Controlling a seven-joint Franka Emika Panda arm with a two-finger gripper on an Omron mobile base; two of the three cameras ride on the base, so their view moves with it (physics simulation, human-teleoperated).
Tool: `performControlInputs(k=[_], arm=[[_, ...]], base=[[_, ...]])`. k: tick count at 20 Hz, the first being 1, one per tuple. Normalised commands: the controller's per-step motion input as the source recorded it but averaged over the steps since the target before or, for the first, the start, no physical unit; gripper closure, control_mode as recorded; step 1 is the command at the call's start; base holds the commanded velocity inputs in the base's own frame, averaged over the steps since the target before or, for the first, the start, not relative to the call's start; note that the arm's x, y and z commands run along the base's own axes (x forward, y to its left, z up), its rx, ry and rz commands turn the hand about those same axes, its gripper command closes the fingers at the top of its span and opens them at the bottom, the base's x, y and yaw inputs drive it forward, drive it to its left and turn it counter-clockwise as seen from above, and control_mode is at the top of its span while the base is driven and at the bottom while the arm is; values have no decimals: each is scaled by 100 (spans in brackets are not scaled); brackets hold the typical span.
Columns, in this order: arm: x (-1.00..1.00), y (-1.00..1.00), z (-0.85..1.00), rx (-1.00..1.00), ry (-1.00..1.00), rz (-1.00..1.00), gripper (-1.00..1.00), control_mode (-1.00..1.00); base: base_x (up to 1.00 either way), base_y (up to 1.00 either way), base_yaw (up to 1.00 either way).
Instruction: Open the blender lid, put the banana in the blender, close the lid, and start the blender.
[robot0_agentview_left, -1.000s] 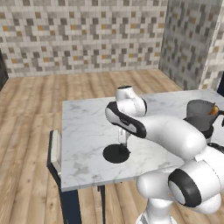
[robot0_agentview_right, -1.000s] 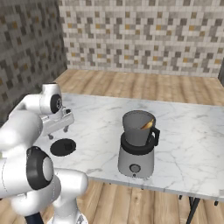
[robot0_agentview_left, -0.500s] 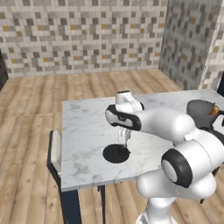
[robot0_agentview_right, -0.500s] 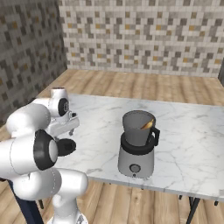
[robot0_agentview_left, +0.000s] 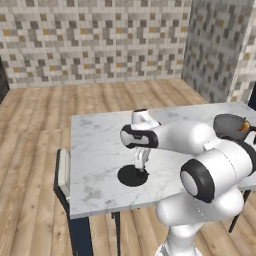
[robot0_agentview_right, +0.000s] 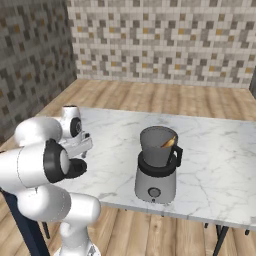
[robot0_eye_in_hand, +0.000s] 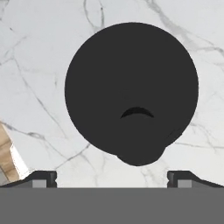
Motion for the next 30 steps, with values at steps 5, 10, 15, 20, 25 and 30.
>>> performControlInputs(k=[5,10,15,20,25,30], arm=[[17,0,-12,0,0,0,-100,-100],[18,0,-9,0,0,0,-100,-100],[15,0,-15,0,0,0,-100,-100],[12,0,-18,0,0,0,-100,-100],[0,0,-20,0,0,0,-100,-100],[0,0,-18,0,0,0,-100,-100]], base=[[0,0,0],[0,0,0],[0,0,0],[0,0,0],[0,0,0],[0,0,0]])
